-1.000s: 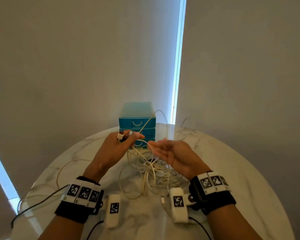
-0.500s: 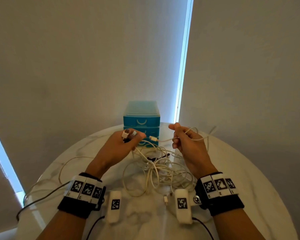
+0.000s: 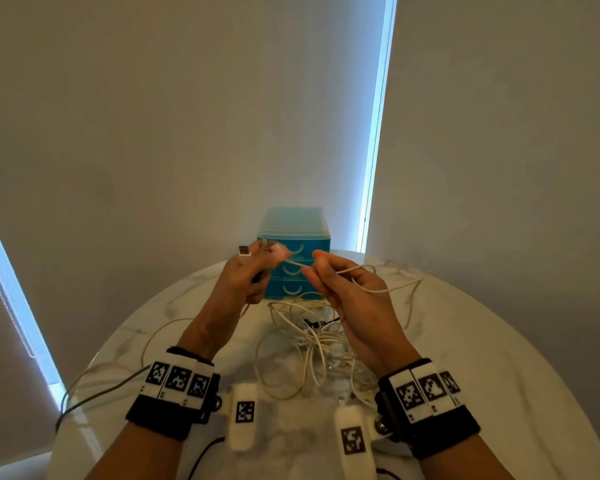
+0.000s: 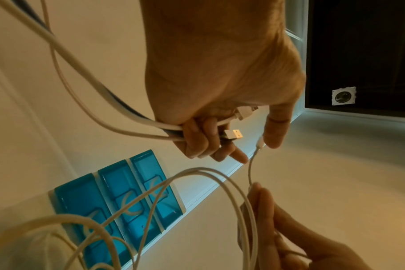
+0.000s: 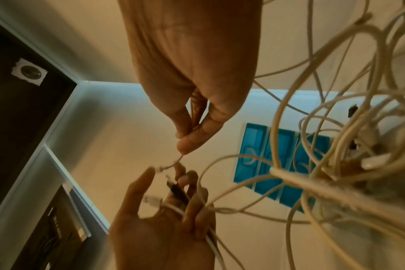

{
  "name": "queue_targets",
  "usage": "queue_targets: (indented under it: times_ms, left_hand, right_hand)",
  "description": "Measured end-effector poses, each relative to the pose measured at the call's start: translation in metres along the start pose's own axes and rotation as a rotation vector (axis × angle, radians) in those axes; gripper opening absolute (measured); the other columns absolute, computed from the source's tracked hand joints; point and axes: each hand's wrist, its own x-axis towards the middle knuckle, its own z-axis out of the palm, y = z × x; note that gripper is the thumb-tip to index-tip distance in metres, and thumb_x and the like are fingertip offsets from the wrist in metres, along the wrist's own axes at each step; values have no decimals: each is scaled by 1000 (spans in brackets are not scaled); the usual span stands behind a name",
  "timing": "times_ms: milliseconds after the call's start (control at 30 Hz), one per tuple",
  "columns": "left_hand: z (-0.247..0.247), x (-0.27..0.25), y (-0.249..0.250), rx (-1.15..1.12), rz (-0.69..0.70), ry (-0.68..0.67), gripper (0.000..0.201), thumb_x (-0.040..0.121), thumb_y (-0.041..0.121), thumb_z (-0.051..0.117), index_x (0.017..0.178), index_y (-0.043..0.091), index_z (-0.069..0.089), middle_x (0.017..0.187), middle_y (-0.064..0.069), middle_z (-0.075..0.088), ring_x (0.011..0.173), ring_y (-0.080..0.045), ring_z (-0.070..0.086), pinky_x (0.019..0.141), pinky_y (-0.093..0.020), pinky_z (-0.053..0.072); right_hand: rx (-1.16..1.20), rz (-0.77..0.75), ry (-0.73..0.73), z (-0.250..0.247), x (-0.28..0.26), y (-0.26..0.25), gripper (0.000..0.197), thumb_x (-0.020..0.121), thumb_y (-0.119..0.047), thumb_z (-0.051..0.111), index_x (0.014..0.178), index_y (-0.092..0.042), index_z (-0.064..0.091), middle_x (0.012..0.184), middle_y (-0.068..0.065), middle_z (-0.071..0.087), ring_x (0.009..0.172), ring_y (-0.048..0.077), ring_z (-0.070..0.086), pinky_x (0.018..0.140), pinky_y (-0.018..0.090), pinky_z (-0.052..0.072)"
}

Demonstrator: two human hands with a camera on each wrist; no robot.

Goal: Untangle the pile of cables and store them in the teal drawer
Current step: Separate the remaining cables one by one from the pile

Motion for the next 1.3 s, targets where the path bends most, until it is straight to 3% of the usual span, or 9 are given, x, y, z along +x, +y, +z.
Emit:
queue_targets:
  times_ms: [133,300,467,633,733,900,1033,1133,1300]
  left_hand:
    - [11,-1,4,160,100,244,29,111,38,51,96,17,65,59,19,60,52,4,54,50,-9,40]
    - [-29,16,-13,-266,77,705,38,112,49,44,84,26,53,68,8,51,50,-4,33,43,-19,29]
    - [-70,17,-9,-451,89,966,39,112,53,43,81,29,47,58,12,38,50,-5,30,44,-21,25]
    - [-40,14,16,-47,93,592,37,105,55,58,82,27,63,60,12,49,53,-6,42,51,-24,35]
    - [-8,22,32,292,139,269,30,97,56,69,96,27,74,73,12,69,67,-4,62,65,-26,48]
    - [20,46,33,647,112,-177,46,91,75,63,129,50,68,71,6,59,67,-8,60,71,-28,52]
    - [29,50,34,641,130,-214,50,98,76,50,141,55,60,97,20,74,89,1,70,83,-22,57]
    - [22,44,46,543,147,-147,36,104,64,47,109,44,77,98,18,77,94,-4,73,76,-25,58]
    - [-8,34,69,406,54,-148,44,105,57,53,89,23,77,65,7,58,55,-6,50,53,-19,41]
  right_hand:
    - [-66,101,-76,9,-4,2,31,97,-19,73,124,-2,73,126,16,76,117,28,75,96,31,62]
    - [-262,306,-163,-27,-3,-44,34,105,-29,63,121,0,72,111,16,78,89,25,78,68,24,64]
    - [-179,369,-58,-62,1,-77,42,104,-50,57,101,-9,66,87,12,63,62,21,56,49,27,42]
    - [-545,445,-50,-70,14,-80,90,109,-66,16,98,-1,77,65,6,45,48,14,32,42,22,23]
    - [-588,361,-22,-55,23,-86,91,112,-59,16,79,-2,79,62,4,41,50,13,30,45,25,20]
    - [-526,281,-96,-25,27,-111,82,114,-54,23,48,-10,47,58,6,36,48,15,25,51,30,15]
    - [-744,329,-232,-3,28,-122,77,112,-57,34,52,-10,42,54,3,36,45,15,28,51,29,19]
    - [-936,362,-238,6,29,-130,65,108,-55,49,59,-13,54,58,3,47,45,14,38,47,24,28]
    - [-773,214,59,-6,36,-141,32,94,-32,80,104,-2,76,89,9,67,70,19,64,57,28,48]
